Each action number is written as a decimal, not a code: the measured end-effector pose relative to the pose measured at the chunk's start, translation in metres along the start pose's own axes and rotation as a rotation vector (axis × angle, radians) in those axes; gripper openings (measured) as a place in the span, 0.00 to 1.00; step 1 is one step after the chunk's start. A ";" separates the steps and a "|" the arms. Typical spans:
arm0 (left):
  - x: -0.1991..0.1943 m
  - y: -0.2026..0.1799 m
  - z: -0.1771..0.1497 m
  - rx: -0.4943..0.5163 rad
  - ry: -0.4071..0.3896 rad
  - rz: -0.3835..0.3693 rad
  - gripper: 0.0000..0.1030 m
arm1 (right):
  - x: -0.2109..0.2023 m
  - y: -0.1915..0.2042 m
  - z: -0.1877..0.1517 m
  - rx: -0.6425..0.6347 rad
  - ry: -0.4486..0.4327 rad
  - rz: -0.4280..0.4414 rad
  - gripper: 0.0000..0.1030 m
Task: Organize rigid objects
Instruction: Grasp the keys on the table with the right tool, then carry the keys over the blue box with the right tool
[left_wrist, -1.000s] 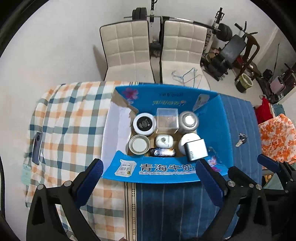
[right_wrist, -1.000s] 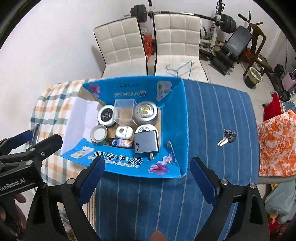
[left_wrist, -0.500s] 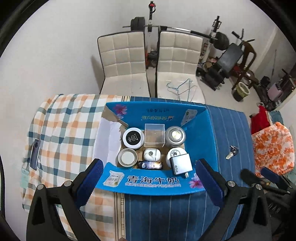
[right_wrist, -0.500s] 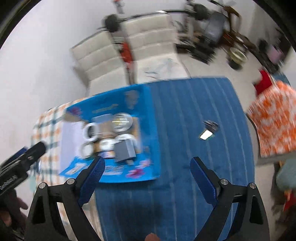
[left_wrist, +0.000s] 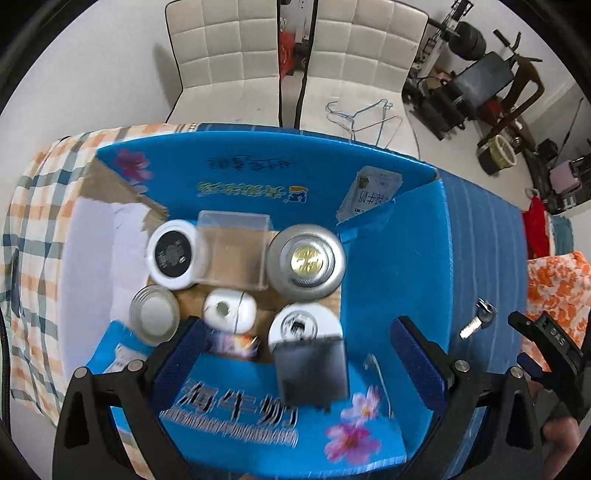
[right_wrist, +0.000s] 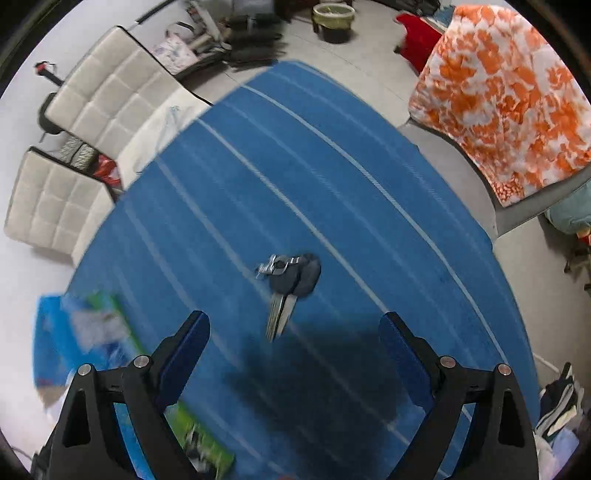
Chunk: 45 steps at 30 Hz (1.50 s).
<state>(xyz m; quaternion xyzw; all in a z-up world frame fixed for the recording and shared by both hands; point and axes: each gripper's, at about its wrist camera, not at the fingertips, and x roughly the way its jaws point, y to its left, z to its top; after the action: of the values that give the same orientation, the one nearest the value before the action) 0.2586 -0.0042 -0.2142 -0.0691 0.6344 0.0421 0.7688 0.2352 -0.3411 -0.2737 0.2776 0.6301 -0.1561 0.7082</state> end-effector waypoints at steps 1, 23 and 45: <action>0.005 -0.002 0.003 0.001 0.006 0.006 0.99 | 0.012 0.002 0.005 0.006 0.013 -0.015 0.91; 0.038 -0.008 0.018 0.057 0.066 0.044 0.99 | 0.049 0.056 0.006 -0.215 0.014 -0.195 0.19; -0.079 0.004 -0.043 0.126 -0.067 -0.083 0.99 | -0.161 0.069 -0.114 -0.446 -0.205 0.100 0.06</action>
<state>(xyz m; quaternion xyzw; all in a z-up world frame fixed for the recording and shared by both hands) 0.2016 -0.0057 -0.1449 -0.0455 0.6063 -0.0273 0.7934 0.1577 -0.2392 -0.1080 0.1278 0.5593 -0.0054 0.8190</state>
